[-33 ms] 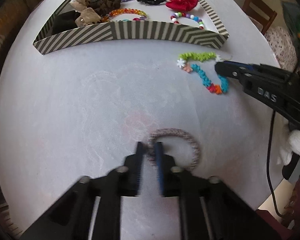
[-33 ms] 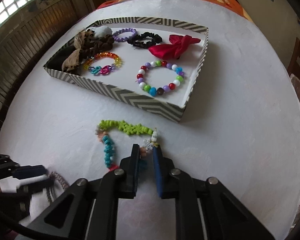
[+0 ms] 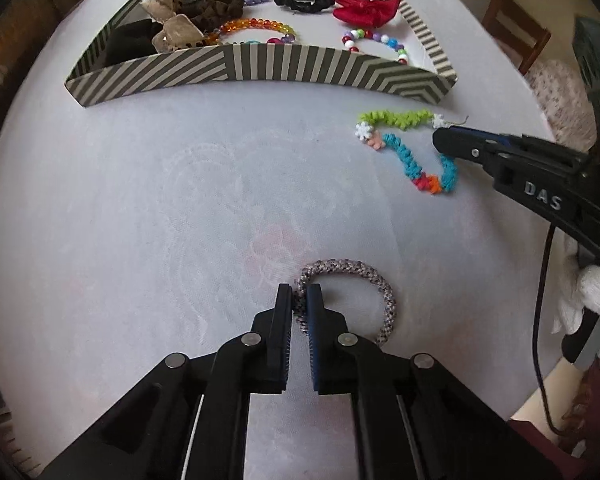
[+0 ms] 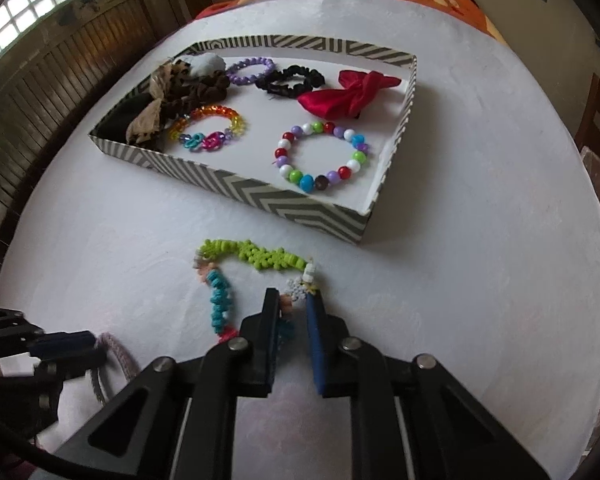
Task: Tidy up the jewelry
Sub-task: 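Grasp the gray braided bracelet with left tool while right tool grasps the green-teal bead bracelet, then carry both bracelets into the striped tray and open both tools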
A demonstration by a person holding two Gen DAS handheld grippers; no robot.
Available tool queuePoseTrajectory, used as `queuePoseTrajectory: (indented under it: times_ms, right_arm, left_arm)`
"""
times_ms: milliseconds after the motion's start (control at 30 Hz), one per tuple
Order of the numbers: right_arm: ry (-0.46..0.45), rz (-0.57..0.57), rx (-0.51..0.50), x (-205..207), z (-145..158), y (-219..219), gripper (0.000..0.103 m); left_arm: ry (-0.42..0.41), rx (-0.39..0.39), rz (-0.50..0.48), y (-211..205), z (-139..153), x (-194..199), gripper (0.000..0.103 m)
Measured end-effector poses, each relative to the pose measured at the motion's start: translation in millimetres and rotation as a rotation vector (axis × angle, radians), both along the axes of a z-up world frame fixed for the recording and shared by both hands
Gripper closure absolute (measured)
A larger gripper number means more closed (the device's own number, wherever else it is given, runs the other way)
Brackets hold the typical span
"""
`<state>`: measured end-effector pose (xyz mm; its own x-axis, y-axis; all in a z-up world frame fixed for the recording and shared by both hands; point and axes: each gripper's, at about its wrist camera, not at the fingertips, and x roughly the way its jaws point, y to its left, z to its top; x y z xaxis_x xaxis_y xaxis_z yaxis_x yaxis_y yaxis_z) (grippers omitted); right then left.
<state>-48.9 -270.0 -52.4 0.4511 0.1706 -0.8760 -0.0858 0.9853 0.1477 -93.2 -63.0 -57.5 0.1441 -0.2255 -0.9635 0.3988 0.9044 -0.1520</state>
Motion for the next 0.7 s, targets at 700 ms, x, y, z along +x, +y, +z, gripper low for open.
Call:
queuePoseTrajectory:
  times_ms: [700]
  right_arm:
    - [-0.118,-0.004,0.086,-11.2,63.7,-5.5,0.089]
  left_arm:
    - [-0.074,-0.061,0.052,17.8,40.2,22.0,0.103]
